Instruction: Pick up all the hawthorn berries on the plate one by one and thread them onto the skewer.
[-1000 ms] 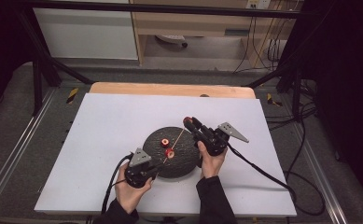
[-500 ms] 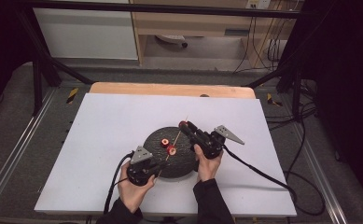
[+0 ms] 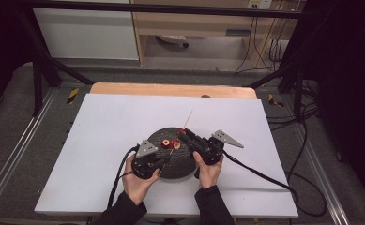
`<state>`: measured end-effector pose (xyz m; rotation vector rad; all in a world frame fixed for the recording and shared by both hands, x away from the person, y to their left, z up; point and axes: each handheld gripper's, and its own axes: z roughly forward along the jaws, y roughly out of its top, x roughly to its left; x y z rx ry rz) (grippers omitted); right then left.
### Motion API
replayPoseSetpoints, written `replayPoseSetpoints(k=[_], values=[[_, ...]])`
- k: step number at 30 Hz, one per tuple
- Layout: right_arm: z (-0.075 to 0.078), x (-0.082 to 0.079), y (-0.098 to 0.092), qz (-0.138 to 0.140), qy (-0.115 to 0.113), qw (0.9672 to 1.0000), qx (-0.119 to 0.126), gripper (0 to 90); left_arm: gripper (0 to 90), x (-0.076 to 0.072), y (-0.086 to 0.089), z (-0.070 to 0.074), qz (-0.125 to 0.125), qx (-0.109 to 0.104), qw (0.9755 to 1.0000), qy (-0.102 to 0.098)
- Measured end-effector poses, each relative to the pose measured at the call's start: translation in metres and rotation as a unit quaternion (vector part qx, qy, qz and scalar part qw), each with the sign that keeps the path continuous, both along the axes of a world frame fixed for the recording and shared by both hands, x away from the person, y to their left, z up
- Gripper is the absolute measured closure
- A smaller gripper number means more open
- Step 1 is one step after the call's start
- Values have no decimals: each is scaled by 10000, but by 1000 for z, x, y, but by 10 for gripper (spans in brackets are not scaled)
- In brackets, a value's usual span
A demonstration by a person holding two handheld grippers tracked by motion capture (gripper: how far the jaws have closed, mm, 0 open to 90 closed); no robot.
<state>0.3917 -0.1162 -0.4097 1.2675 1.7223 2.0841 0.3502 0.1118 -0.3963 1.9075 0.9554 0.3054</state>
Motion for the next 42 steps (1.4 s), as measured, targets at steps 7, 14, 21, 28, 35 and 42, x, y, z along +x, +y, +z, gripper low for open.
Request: replayPoseSetpoints(k=[7,14,21,28,35,42], values=[[0,-2,0,128,62,9998,-124,631,890,2,2,-2,-97,-16,9999,-61],[5,-4,-5,145,-10,9994,-316,555,890,1,7,-4,-155,34,9998,-73],[11,-4,-18,161,100,9949,-994,397,890,-3,26,-6,-272,139,9995,-94],[6,-1,-26,259,360,9812,-1880,229,889,-6,49,-9,-278,239,9993,-72],[1,2,-27,560,619,9645,-2505,115,889,-11,74,-11,-421,337,9985,-25],[-1,5,-26,780,867,9488,-2934,59,889,-16,99,-12,-341,512,9981,-18]])
